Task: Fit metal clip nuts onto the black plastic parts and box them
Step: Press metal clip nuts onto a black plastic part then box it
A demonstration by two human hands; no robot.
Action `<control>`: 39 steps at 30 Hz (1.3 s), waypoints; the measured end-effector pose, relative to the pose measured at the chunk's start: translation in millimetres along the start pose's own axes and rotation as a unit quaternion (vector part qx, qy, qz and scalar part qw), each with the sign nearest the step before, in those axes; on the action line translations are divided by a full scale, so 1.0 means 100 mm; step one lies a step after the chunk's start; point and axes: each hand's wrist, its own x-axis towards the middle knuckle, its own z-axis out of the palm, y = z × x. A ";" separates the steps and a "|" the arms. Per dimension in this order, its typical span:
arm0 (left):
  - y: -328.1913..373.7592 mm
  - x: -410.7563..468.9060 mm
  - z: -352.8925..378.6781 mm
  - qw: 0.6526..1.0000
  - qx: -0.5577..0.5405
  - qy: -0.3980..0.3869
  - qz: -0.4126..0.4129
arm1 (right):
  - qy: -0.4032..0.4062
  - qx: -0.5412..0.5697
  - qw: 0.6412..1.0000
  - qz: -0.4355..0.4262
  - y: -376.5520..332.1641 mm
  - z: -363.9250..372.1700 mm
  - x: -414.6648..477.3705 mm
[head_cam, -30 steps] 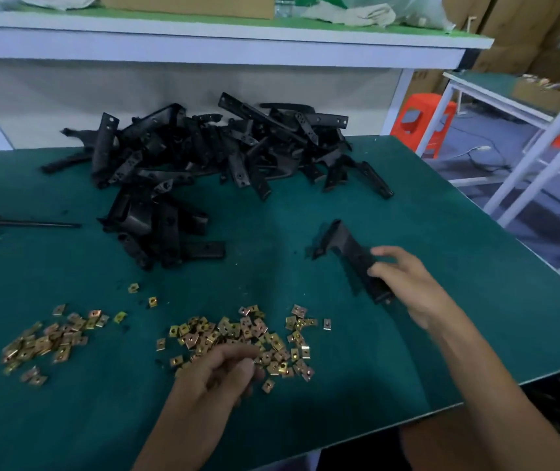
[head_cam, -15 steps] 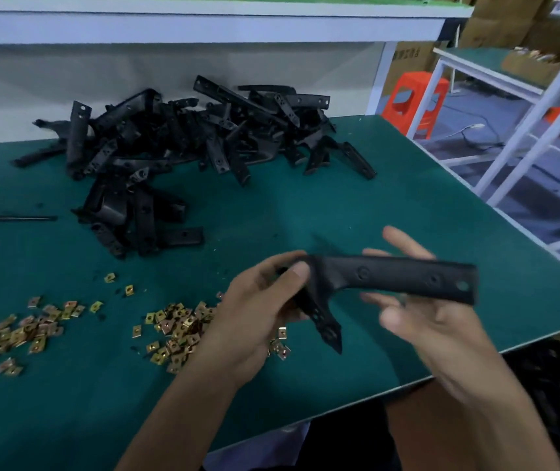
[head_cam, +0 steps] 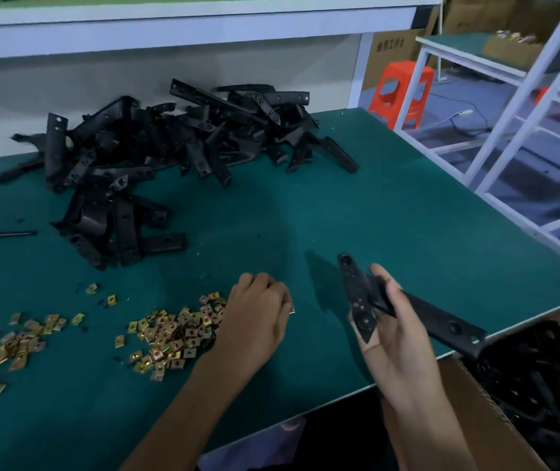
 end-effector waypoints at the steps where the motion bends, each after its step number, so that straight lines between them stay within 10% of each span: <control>1: 0.01 -0.03 0.01 1.000 0.004 0.002 0.004 | 0.001 0.020 1.000 0.009 0.04 0.01 0.02; 8: 0.10 -0.05 -0.02 1.000 -0.003 -0.025 -0.002 | -0.006 0.075 0.996 0.037 0.29 0.08 0.08; 11: 0.16 -0.12 -0.15 0.981 -0.165 -0.031 -0.093 | -0.025 0.072 0.997 0.025 0.38 0.10 0.07; 20: 0.34 -0.53 -0.46 0.707 -0.644 0.027 -0.292 | -0.110 0.039 0.991 0.060 0.65 0.19 0.05; 39: 0.18 -0.55 -0.47 0.694 -0.661 -0.019 -0.286 | -0.177 -0.065 0.979 0.078 0.74 0.15 -0.05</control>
